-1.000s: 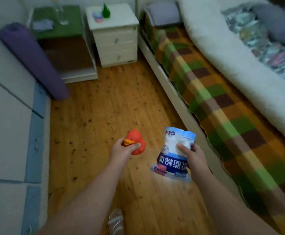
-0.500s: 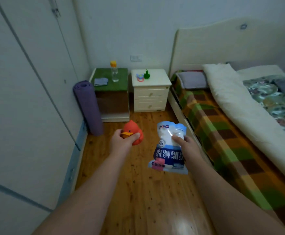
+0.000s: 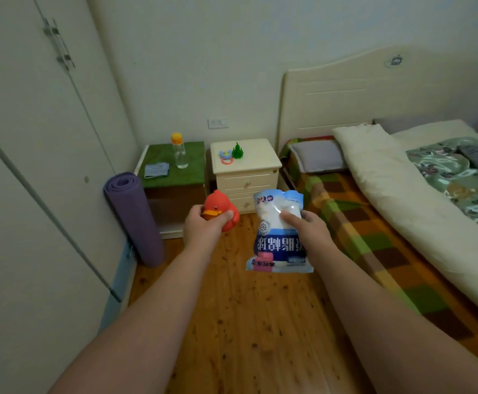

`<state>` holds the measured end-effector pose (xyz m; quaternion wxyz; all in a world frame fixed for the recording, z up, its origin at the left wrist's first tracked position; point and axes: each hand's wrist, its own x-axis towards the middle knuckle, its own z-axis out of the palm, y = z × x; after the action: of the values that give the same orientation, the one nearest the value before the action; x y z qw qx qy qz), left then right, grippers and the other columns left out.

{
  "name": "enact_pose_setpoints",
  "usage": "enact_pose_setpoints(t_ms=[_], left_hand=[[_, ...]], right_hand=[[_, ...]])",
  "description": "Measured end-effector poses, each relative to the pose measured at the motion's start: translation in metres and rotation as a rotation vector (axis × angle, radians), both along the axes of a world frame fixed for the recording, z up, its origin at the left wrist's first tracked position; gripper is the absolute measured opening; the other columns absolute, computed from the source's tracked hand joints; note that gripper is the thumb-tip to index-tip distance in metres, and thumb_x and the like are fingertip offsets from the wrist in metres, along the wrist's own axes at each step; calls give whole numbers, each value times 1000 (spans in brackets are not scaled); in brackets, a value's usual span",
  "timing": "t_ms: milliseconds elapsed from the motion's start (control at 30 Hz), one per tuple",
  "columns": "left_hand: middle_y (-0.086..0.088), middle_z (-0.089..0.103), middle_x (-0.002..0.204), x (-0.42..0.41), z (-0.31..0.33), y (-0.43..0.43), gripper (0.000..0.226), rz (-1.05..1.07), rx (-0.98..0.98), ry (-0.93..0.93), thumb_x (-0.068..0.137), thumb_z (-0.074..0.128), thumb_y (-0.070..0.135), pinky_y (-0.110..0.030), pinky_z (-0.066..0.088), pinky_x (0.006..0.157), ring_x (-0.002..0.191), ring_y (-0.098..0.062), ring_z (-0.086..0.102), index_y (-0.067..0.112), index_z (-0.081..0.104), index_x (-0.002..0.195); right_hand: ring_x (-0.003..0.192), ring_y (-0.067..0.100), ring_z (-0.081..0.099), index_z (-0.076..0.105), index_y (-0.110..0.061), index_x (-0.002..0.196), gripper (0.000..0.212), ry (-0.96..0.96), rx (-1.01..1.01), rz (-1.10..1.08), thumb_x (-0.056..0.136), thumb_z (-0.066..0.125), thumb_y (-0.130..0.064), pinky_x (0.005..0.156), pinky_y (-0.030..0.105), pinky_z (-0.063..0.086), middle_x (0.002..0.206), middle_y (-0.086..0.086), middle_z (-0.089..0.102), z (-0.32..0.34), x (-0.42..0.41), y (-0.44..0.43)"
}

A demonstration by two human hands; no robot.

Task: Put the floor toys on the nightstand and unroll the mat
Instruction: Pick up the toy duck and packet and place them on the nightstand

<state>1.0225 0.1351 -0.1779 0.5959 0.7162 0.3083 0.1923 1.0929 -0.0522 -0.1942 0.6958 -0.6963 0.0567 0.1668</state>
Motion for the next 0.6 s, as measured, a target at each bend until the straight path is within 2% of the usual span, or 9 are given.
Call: enact_pose_setpoints(t_ms=[367, 600], left_hand=[[-4, 54, 119, 177, 17, 5, 66, 27, 6, 52, 69, 75, 38, -33, 39, 75, 96, -20, 50, 17, 48, 126], [-5, 55, 121, 297, 9, 40, 62, -20, 21, 20, 68, 77, 30, -38, 47, 86, 103, -23, 54, 19, 49, 122]], right_hand=[[72, 19, 71, 56, -18, 112, 40, -43, -28, 12, 79, 68, -38, 48, 24, 53, 90, 3, 71, 24, 183, 4], [79, 22, 71, 54, -17, 116, 42, -34, -37, -4, 81, 66, -38, 55, 28, 56, 96, 6, 70, 12, 295, 37]])
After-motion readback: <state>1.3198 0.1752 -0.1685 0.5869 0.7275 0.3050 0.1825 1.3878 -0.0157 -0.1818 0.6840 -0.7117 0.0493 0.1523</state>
